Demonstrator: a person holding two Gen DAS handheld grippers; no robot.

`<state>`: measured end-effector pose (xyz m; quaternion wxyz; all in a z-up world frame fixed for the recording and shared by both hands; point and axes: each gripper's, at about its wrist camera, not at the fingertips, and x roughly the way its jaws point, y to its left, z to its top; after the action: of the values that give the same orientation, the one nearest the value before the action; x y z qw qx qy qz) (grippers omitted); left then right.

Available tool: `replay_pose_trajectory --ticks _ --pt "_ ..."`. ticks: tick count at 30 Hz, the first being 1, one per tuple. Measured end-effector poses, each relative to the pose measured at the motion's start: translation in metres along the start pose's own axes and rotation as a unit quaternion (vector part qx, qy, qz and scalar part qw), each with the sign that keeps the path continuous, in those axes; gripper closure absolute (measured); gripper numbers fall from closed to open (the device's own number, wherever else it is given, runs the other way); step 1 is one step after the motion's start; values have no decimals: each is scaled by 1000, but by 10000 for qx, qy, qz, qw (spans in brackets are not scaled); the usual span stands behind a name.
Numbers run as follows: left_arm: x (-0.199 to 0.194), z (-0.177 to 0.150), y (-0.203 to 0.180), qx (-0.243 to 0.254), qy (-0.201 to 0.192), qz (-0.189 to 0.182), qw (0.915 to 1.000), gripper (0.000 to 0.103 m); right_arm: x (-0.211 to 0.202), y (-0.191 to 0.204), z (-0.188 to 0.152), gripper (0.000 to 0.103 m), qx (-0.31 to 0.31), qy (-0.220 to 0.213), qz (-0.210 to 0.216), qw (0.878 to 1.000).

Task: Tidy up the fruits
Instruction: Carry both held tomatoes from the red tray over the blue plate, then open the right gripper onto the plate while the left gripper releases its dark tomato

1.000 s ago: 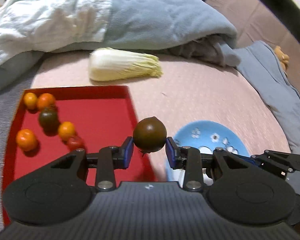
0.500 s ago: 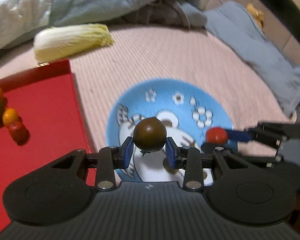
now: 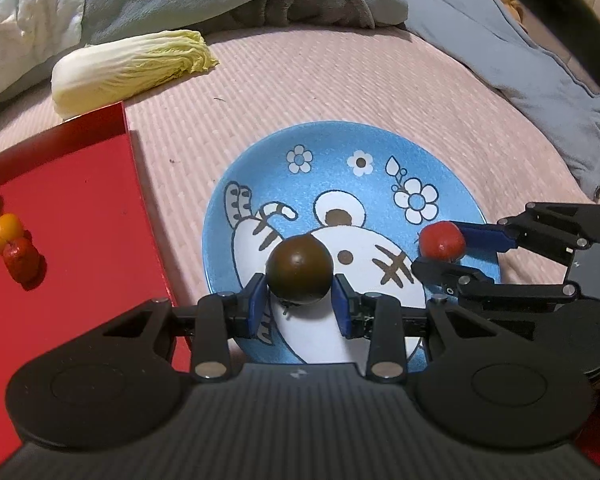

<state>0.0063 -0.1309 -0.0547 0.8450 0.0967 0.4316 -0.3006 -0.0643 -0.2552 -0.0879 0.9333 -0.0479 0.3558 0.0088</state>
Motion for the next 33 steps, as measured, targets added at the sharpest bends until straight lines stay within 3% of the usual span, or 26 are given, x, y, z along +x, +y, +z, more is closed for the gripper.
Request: replay_pose_trajectory --ticks 5,7,10,15,22,33 --pt "-2 0 1 -15 -12 -19 10000 55 -4 2 0 51 -45 -30 -20 10000" --pt "-5 0 2 -7 -70 -53 10000 44 -6 1 1 50 -33 -47 -28 10000" --pt "-10 1 0 28 -136 -58 9999 38 -8 0 1 50 -34 -59 -58 10000" --pt "-22 2 -1 21 -256 -151 9996 37 -19 -3 5 50 37 -149 -125 9998" --pt "-56 6 11 -260 -710 -242 9968 37 -35 -6 18 50 253 -448 -121 9986" --pt "-87 -5 73 -931 -897 370 9909 37 -37 33 45 50 -46 -646 299 9974"
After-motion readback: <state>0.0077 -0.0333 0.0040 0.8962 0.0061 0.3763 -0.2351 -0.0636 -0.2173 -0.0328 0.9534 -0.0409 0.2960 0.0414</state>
